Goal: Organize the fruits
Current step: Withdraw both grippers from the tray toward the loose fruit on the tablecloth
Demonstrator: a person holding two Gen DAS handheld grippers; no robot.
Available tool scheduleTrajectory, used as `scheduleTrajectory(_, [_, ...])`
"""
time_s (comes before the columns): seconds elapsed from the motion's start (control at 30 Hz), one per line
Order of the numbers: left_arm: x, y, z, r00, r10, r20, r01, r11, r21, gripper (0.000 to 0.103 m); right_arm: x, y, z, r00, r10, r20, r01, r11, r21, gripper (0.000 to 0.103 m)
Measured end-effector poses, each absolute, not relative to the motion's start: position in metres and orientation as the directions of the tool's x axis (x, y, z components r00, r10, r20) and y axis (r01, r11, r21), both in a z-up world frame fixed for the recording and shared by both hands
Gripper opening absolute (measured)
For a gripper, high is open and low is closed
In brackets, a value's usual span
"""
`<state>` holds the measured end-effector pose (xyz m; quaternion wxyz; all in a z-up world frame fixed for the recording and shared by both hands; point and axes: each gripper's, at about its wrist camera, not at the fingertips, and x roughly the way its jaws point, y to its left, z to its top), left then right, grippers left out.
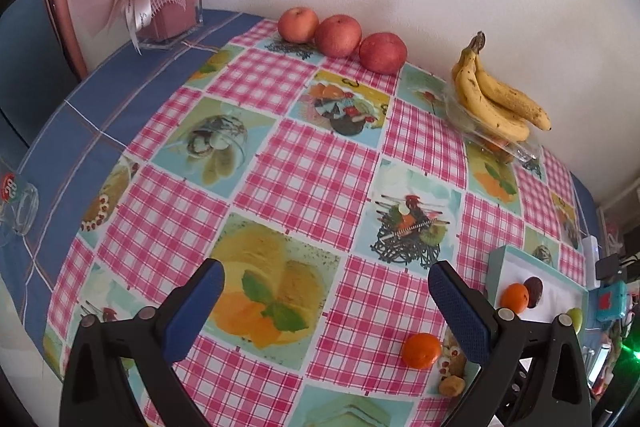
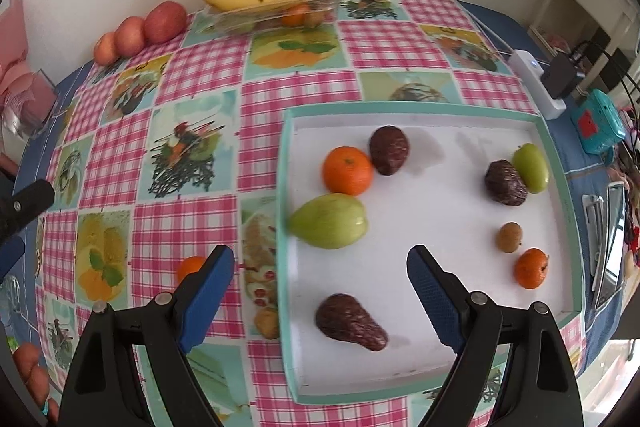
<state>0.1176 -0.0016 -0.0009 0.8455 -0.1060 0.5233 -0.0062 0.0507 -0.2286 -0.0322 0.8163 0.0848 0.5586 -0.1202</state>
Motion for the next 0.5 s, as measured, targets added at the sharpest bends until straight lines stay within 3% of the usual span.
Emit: scheduleTrajectory(0.5, [0.117,-0.051,-0.036,0.34,-0.211,-0.916,0.006,0.975,-0.222,0.103,0.042,-0.258,-0.045,0.273,-0.177,-0.945,0.358,0.931,-0.071,0.089])
